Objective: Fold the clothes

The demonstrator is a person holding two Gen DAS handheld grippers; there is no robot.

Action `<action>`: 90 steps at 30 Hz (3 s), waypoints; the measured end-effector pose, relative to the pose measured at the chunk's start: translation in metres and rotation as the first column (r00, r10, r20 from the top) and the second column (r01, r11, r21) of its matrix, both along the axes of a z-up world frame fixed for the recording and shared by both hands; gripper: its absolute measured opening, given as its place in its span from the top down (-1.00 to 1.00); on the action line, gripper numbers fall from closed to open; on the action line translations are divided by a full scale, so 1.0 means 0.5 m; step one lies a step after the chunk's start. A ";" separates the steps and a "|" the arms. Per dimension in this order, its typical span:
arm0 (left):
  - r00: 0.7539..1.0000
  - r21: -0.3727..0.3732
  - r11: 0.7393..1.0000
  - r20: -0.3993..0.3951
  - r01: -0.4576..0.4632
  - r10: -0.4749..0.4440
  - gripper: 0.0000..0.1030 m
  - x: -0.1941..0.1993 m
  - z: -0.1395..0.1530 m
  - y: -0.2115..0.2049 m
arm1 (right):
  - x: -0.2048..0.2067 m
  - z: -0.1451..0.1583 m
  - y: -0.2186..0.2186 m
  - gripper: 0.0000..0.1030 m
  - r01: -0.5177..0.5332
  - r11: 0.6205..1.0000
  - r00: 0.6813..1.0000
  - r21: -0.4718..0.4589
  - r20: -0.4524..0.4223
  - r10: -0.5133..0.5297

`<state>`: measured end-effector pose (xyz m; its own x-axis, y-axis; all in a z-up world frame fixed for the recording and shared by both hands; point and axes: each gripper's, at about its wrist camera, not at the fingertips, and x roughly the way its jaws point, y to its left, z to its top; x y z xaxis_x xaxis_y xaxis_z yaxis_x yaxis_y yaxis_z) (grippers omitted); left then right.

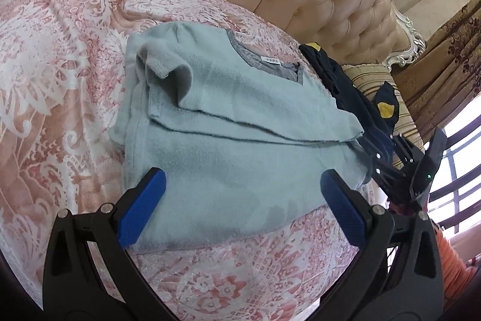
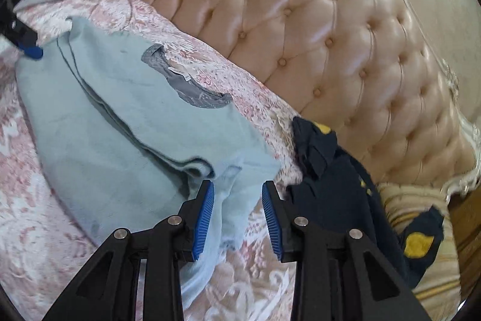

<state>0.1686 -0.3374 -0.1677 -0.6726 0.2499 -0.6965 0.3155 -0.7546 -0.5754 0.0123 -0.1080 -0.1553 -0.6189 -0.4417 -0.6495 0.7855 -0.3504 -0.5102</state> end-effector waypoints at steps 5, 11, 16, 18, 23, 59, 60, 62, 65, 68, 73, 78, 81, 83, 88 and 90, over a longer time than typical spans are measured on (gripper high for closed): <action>1.000 -0.063 0.998 0.015 0.022 -0.021 -1.00 -0.002 0.001 0.016 | 0.035 -0.030 -0.027 0.29 -0.079 0.996 0.973 0.047 -0.215 0.088; 0.998 -0.120 0.991 0.040 0.053 -0.048 -1.00 -0.013 0.000 0.027 | 0.002 -0.023 -0.068 0.16 -0.103 0.994 0.966 0.041 -0.235 0.110; 0.998 -0.110 0.992 0.047 0.055 -0.050 -1.00 -0.020 0.005 0.019 | -0.103 0.000 -0.094 0.06 -0.009 1.000 0.989 0.003 -0.147 0.009; 0.998 -0.106 0.993 0.048 0.055 -0.050 -1.00 -0.025 0.010 0.017 | -0.142 -0.002 -0.097 0.03 0.020 1.000 0.996 -0.003 -0.092 -0.020; 0.995 -0.124 0.988 0.064 0.089 -0.082 -1.00 -0.052 0.028 0.017 | -0.214 -0.021 -0.080 0.03 0.106 0.994 0.992 0.005 0.074 -0.106; 0.987 -0.288 0.944 -0.063 -0.163 0.151 -1.00 -0.187 0.150 -0.135 | -0.252 0.036 0.020 -0.23 0.230 0.953 0.925 -0.194 0.347 -0.153; 0.985 -0.289 0.942 -0.079 -0.172 0.155 -1.00 -0.169 0.158 -0.125 | -0.229 0.052 0.035 -0.23 0.216 0.951 0.930 -0.222 0.344 -0.131; 0.984 -0.286 0.944 -0.099 -0.168 0.145 -1.00 -0.132 0.170 -0.097 | -0.184 0.077 0.056 -0.26 0.181 0.948 0.938 -0.260 0.335 -0.088; 0.997 -0.259 0.964 -0.061 -0.056 0.042 -1.00 -0.087 0.147 -0.017 | -0.083 0.092 0.073 -0.35 0.103 0.961 0.959 -0.258 0.282 -0.027; 1.000 -0.276 0.961 -0.014 -0.013 0.009 -1.00 -0.051 0.110 0.046 | 0.014 0.066 0.084 -0.38 0.068 0.982 0.982 -0.177 0.186 -0.035; 0.998 -0.286 0.958 0.064 0.009 0.010 -1.00 -0.015 0.034 0.089 | 0.067 0.009 0.120 -0.38 0.160 0.978 0.977 -0.133 0.164 -0.138; 0.995 -0.308 0.951 0.097 -0.002 0.033 -1.00 -0.021 0.010 0.062 | 0.038 0.000 0.150 -0.39 0.265 0.948 0.952 -0.176 0.206 -0.228; 0.993 -0.292 0.956 0.108 -0.005 0.038 -1.00 -0.021 -0.002 0.047 | 0.022 -0.001 0.164 -0.52 0.306 0.938 0.939 -0.164 0.214 -0.269; 0.993 -0.297 0.955 0.113 0.000 0.035 -1.00 -0.022 -0.006 0.044 | 0.014 -0.002 0.174 -0.52 0.331 0.932 0.930 -0.150 0.219 -0.295; 0.992 -0.329 0.944 0.122 0.017 0.024 -1.00 -0.027 -0.010 0.053 | -0.003 0.000 0.209 -0.53 0.398 0.906 0.905 -0.143 0.225 -0.362; 0.993 -0.328 0.944 0.120 0.020 0.021 -1.00 -0.026 -0.012 0.053 | -0.010 0.002 0.222 -0.53 0.427 0.893 0.892 -0.142 0.225 -0.391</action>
<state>0.1556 -0.3109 -0.1735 -0.5786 -0.0068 -0.8156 0.3677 -0.8948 -0.2534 0.0075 0.0030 -0.1544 -0.6466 -0.2969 -0.7026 0.6255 -0.7336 -0.2656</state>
